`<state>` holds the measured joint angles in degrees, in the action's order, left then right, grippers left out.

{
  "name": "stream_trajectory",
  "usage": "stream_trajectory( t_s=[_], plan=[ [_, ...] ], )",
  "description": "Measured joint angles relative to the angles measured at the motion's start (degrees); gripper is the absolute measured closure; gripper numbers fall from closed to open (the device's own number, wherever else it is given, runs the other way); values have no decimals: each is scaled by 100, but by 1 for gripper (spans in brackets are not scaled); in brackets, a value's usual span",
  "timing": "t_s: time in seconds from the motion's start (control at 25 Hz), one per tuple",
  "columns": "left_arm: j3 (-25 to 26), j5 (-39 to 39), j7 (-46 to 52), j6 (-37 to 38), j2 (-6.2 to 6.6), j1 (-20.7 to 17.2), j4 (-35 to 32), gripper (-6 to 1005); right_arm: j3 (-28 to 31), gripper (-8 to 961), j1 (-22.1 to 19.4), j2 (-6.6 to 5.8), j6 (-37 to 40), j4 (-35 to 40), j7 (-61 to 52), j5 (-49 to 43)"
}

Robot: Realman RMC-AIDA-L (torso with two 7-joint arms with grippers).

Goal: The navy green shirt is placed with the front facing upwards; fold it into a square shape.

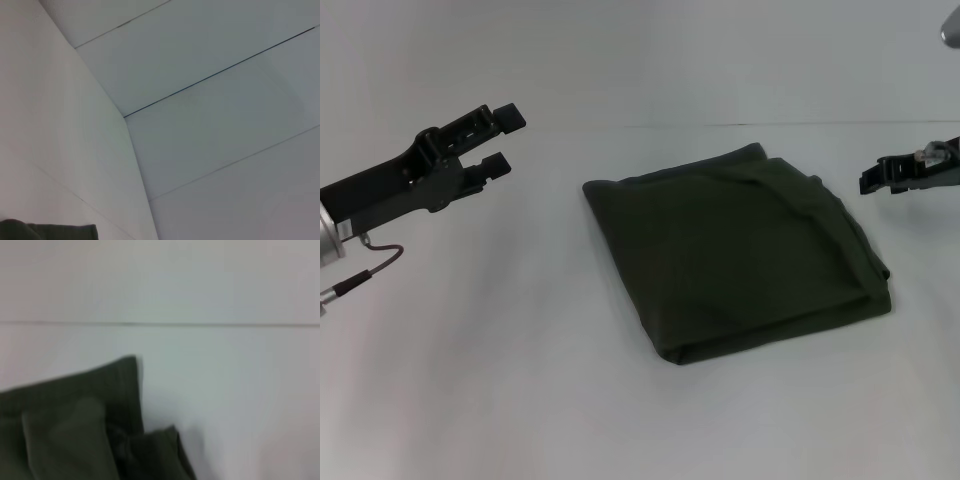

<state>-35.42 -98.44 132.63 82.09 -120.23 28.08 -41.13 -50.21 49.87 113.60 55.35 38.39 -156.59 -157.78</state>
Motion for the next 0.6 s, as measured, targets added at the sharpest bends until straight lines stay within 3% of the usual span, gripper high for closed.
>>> stream_trajectory(
  t_s=[0.16,0.4,0.6],
  plan=[
    [37,0,-6,0,13,-18,0,49,113,521,-138,-9,410,387,309,792],
    [286,0,-55,22,21,-68,22,49,84,519,-68,-29,1141,55,971,1987],
    [376,1,-57,44,29,-79,26,49,75,517,34,149,926,-239,1147,2085]
  ],
)
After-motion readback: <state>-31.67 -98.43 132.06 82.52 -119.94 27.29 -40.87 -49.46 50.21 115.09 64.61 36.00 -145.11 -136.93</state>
